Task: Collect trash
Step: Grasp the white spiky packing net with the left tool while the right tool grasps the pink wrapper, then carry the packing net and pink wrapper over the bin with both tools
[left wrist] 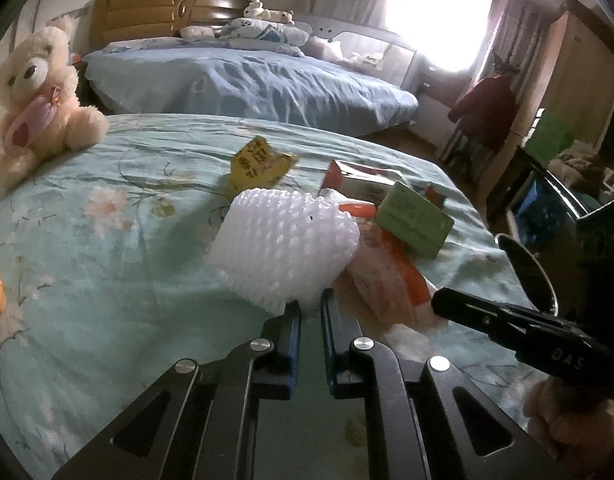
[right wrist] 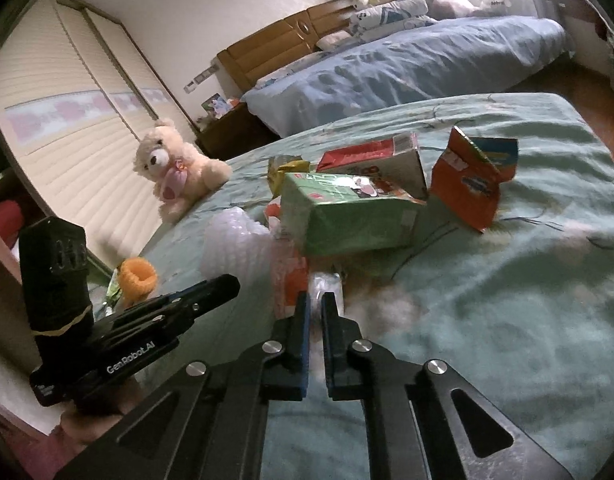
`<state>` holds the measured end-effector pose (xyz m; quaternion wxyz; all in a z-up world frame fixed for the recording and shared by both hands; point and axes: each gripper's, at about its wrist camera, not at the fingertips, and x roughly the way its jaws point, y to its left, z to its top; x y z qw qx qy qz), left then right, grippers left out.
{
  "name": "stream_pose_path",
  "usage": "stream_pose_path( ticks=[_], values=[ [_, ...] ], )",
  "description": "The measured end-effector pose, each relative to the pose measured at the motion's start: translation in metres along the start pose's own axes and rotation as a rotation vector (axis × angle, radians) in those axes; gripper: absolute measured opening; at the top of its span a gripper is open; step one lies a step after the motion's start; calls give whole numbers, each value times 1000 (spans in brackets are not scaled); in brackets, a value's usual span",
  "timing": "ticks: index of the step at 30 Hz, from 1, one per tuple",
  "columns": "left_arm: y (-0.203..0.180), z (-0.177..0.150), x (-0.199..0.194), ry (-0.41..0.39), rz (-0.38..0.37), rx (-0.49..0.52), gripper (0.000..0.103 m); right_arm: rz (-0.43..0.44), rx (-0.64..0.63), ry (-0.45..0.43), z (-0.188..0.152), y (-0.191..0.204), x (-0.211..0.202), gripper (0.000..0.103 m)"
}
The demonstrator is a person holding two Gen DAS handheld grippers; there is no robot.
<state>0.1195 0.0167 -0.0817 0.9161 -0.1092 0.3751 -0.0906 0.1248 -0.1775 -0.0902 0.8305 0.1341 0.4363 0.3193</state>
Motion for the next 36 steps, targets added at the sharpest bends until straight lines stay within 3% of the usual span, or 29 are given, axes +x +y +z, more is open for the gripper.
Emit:
stream_pose_path(
  ticks=[11,21,36],
  values=[
    [-39,-12,-19,4,-61,67,8,-38,46,-65,-19,-21,-51,5],
    [-83,-13,-9,29,-126,152,8,-119,117,-143,-30,-58,-102,5],
    [-144,-10,11,42,-207,258,8,-216,207,-222,-38,-104,-146,4]
  ],
)
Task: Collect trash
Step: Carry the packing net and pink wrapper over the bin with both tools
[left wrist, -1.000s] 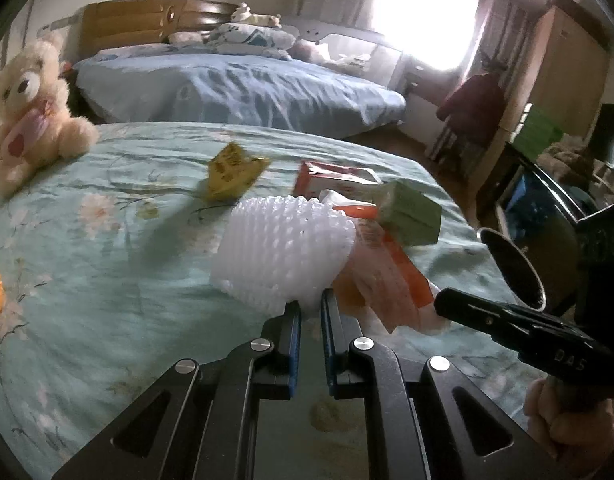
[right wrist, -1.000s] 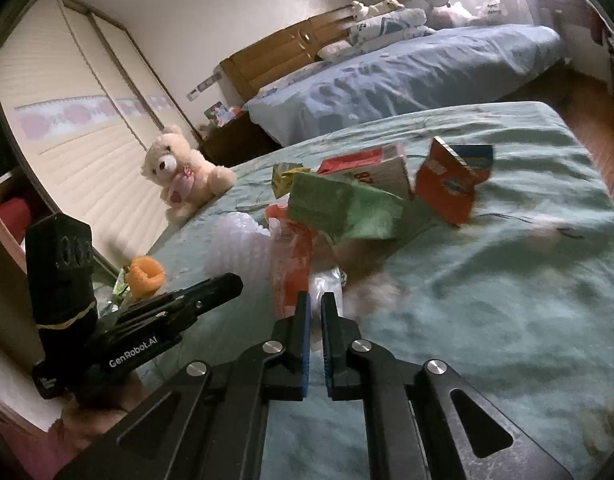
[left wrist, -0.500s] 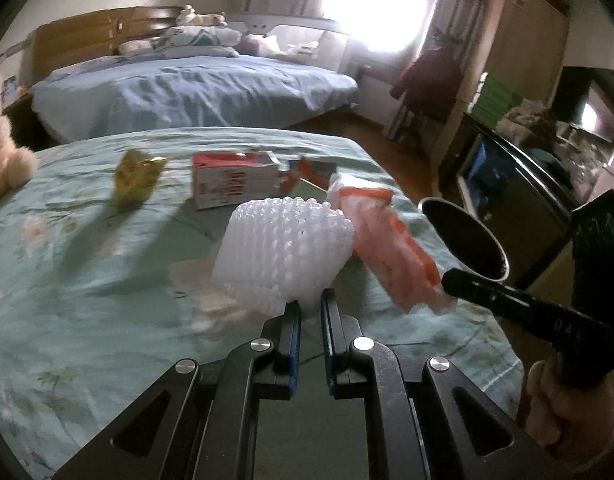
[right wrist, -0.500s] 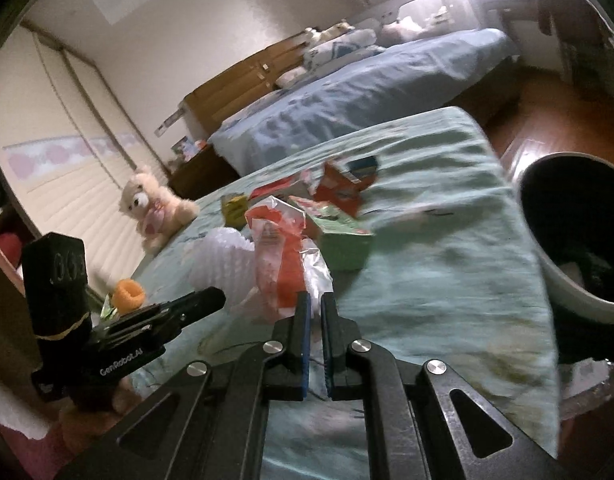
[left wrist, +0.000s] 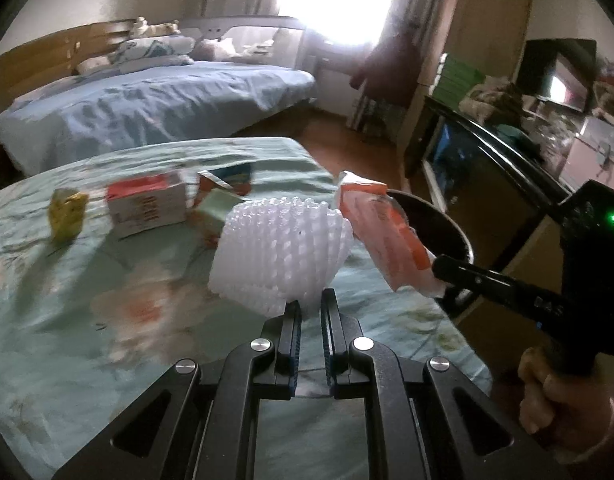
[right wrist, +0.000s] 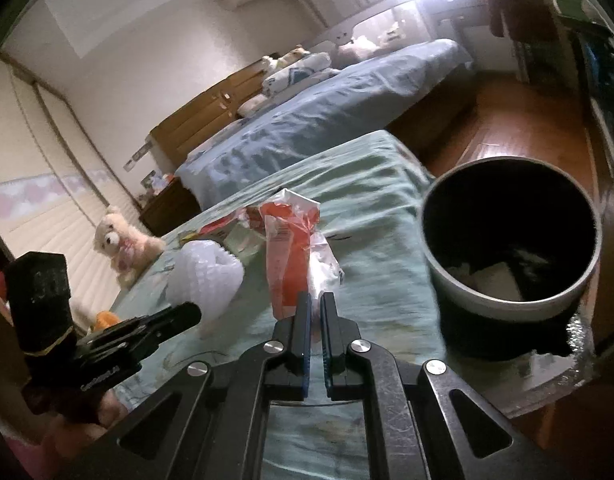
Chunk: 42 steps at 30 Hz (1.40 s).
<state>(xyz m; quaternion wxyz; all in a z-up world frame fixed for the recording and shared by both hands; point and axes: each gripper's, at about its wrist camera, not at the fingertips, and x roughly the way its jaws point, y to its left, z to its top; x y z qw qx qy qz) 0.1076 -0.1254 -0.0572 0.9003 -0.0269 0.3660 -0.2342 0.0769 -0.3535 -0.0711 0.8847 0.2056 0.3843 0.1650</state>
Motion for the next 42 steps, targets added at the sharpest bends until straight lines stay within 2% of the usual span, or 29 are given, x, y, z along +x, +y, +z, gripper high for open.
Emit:
stream_pose_path(
  ticks=[19,42],
  values=[
    [-63,31,68,42,-66,142,8,-122,89,-71,14,-61,-30,4],
    [-98,66,143,85,-81,181,9,-218,145,-87,36,-114,-32,4]
  ],
)
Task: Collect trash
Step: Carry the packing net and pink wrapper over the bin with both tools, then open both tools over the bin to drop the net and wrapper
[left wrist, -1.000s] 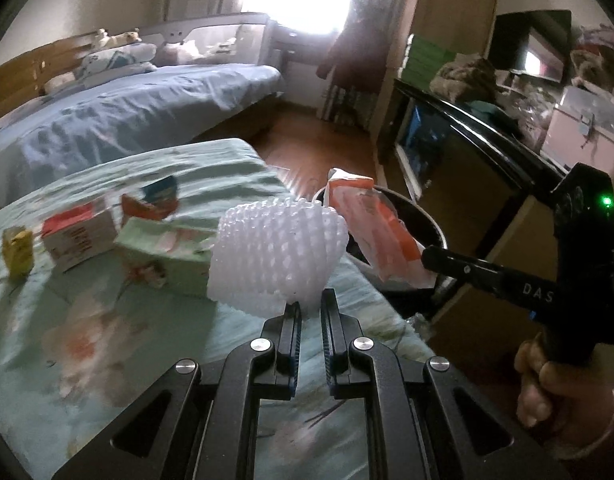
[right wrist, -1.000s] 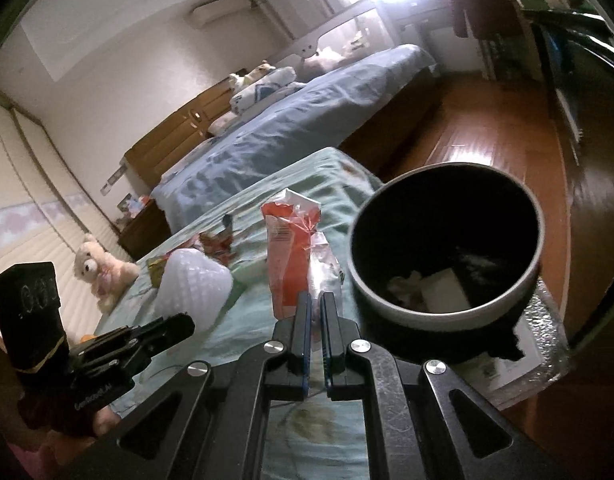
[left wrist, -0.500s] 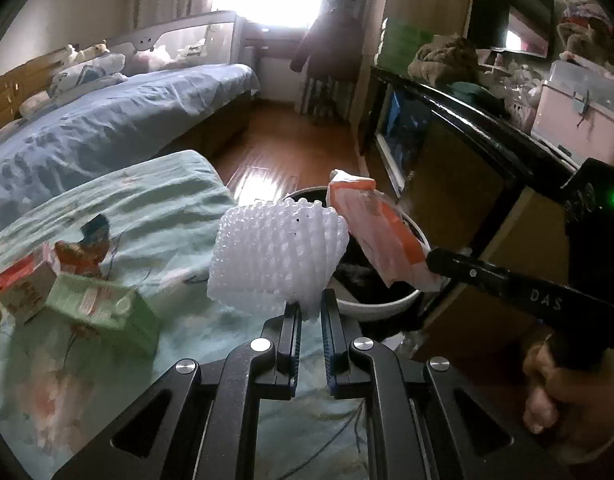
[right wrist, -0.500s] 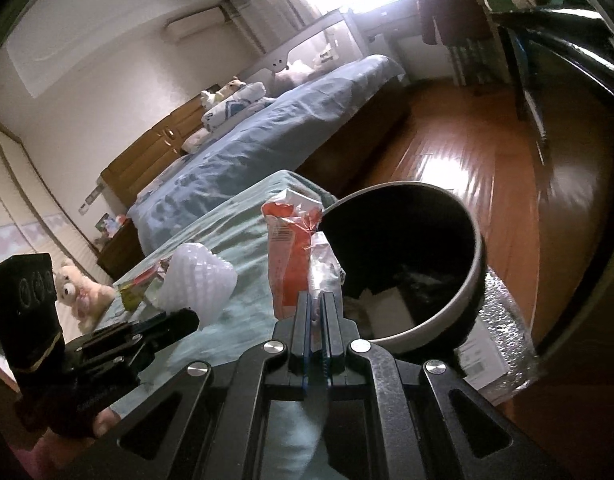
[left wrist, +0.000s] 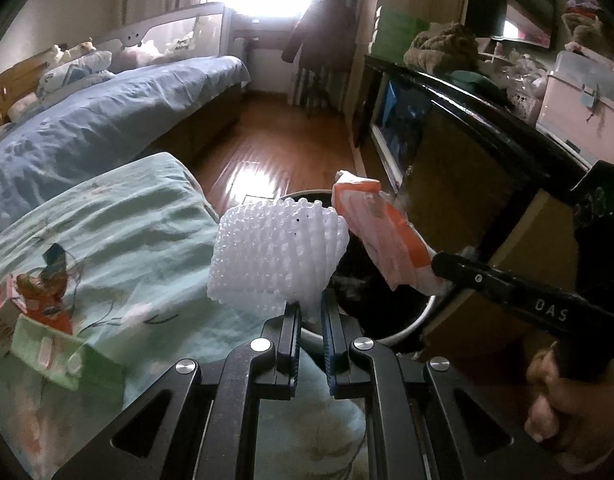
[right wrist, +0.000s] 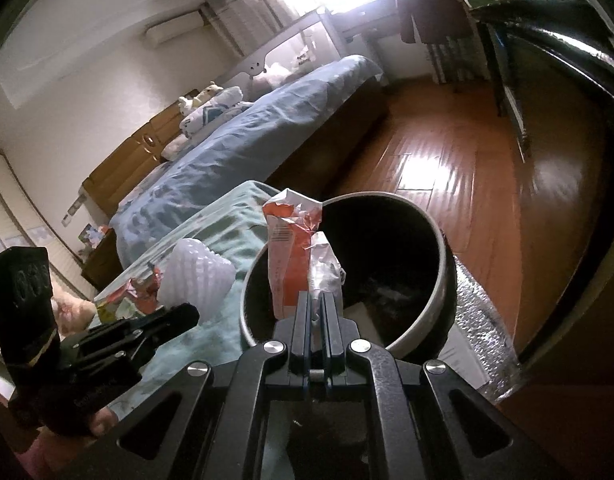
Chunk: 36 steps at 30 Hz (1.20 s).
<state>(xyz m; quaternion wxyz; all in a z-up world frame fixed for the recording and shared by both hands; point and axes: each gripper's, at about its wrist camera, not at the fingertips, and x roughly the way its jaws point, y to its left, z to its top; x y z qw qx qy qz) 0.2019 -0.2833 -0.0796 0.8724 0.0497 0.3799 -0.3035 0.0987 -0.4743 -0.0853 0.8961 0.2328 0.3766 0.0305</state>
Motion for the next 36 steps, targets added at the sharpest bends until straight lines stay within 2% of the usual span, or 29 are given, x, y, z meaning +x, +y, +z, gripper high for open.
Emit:
stream_pose_path(
  ticks=[16,30,36],
  values=[
    [-7,19,32,32,0,9,9,-41,15,15,11,-11,17,4],
    [-9,24,43,52,-13,2,9,-54,41,36,17,-24,26,5],
    [-10,28,47,64,-29,6,11,-60,47,41,19,-25,27,9]
  ],
)
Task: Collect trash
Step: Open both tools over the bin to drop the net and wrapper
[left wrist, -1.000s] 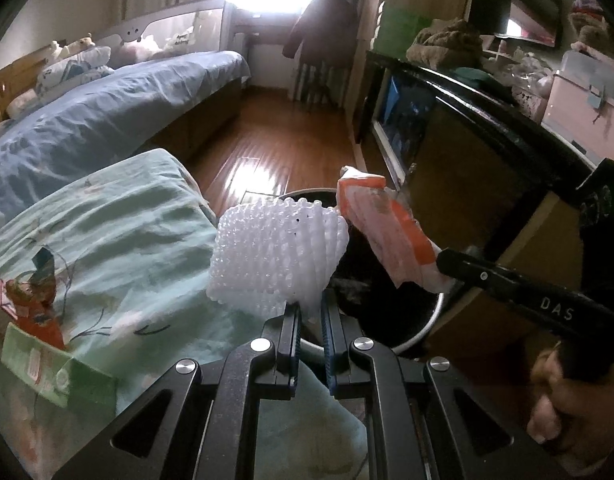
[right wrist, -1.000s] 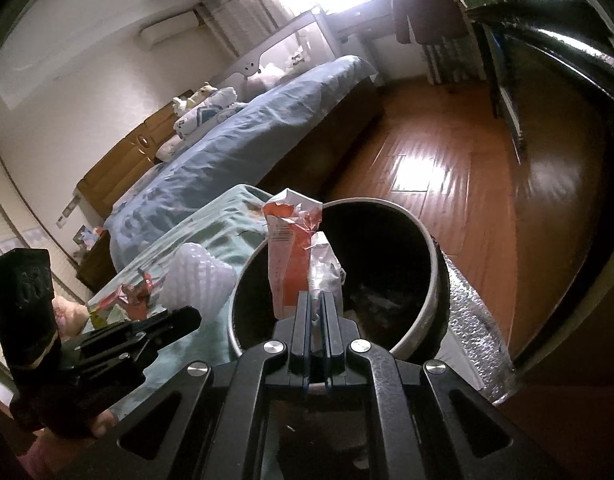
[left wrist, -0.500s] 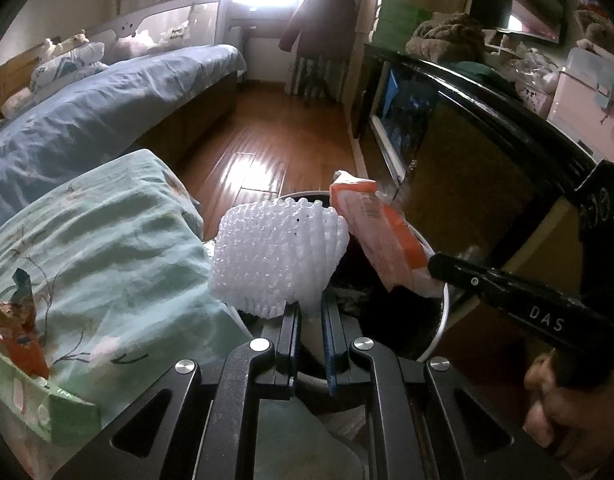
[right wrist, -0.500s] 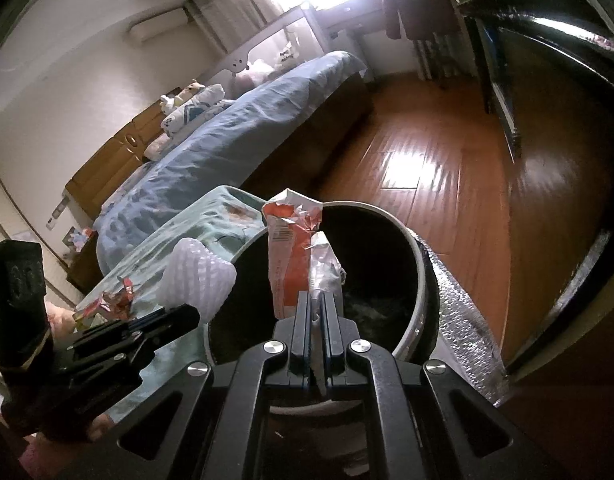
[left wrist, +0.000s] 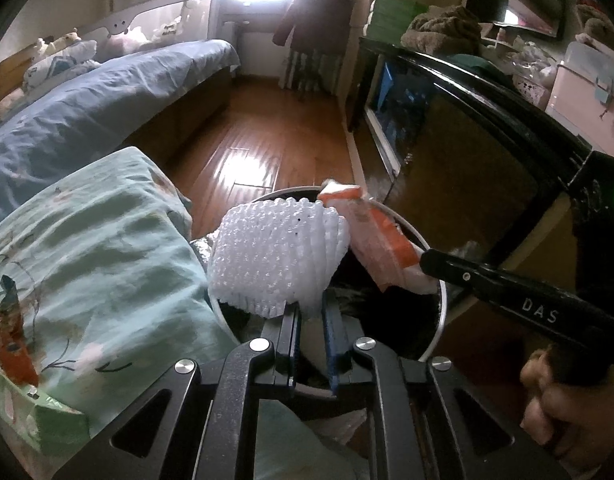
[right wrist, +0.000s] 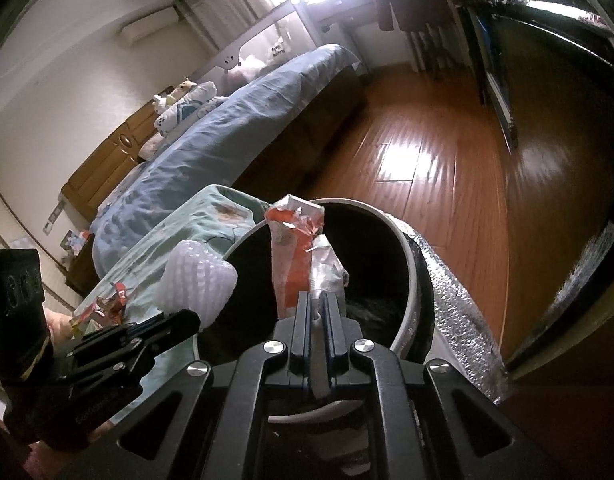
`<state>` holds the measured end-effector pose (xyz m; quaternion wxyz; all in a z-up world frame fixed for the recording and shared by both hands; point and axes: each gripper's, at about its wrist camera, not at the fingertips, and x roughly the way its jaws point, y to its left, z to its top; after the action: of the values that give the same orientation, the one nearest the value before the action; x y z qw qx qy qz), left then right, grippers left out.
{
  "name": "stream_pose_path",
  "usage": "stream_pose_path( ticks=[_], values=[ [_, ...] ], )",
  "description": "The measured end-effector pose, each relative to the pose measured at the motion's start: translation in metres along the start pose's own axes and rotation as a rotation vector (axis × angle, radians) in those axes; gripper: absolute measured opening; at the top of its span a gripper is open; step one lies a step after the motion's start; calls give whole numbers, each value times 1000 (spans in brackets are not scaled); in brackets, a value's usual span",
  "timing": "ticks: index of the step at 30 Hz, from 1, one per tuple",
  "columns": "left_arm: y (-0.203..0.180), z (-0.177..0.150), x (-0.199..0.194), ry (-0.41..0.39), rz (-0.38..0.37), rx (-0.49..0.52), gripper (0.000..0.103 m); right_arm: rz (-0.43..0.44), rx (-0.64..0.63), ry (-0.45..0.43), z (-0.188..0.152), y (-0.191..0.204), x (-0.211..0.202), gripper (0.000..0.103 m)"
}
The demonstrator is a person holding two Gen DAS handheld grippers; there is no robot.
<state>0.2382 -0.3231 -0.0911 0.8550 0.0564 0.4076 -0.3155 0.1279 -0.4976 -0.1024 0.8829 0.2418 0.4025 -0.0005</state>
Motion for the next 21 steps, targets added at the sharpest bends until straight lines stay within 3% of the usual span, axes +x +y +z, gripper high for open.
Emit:
stream_pose_path(
  ticks=[3,5,7,16,21],
  values=[
    [0,-1,-2,-3,9,-4,23,6,12,3,0,-1,-1,10],
    [1,-3,-3,-4,14,-8,40,4,14,1,-1,-1,-2,13],
    [4,-6,-8,-12,21,-18,47,1,16,-5,-2,0,-4,33],
    [13,-34,-45,-48,32,-60,50,40,-17,-31,-11,26,-16,64],
    [26,-56,-72,-67,27,-118,54,78,-49,-26,-23,48,-18,71]
  ],
)
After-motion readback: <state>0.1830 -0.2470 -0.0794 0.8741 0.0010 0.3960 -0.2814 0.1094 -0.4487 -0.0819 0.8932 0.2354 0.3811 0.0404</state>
